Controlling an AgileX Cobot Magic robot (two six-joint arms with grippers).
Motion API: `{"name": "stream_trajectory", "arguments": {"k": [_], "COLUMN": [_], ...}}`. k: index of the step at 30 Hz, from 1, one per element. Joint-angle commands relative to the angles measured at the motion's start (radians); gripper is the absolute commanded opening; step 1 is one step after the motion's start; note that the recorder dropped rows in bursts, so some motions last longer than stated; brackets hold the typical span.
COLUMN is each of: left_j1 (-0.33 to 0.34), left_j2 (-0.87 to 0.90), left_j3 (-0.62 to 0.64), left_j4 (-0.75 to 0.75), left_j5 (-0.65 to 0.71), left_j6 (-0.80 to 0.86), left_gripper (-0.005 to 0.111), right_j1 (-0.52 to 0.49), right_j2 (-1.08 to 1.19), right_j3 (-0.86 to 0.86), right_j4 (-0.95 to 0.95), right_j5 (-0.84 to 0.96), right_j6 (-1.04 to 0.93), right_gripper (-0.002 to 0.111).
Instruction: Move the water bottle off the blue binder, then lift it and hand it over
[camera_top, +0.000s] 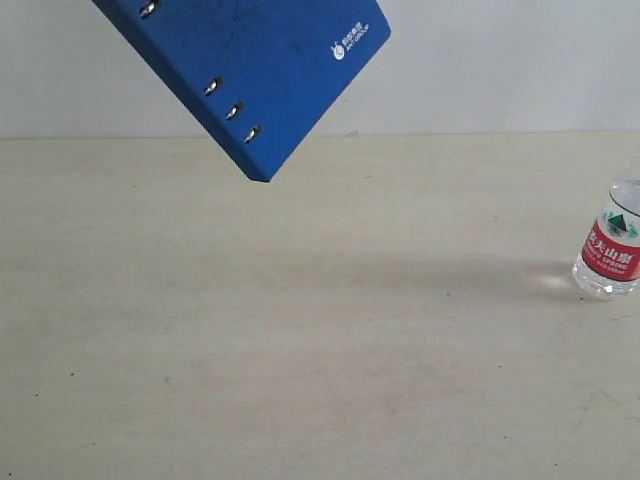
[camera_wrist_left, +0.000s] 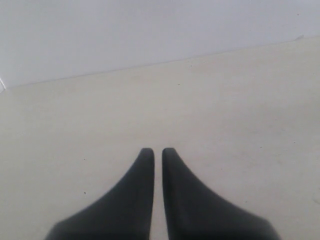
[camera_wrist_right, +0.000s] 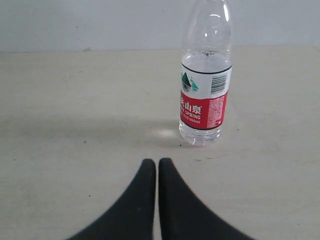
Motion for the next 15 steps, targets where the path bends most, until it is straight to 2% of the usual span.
{"name": "stream_trajectory", "arguments": {"k": [1,15], "left_j1": [0.004,0.004], "left_j2": [0.0,0.0], "left_j3": [-0.001,-0.001], "left_j4": [0.001,0.001], "left_j5": [-0.011,-0.011], "left_j6": [-0.01,-0.01], "left_gripper": [0.005,0.005], "right_j1": [-0.002,-0.002], "right_j2": [-0.005,-0.005], "right_j3": [-0.001,-0.001], "right_j4": [0.015,0.015], "right_j5": [0.006,-0.003], "right_j6": [0.015,0.017], "right_gripper": [0.0,0.0]}}
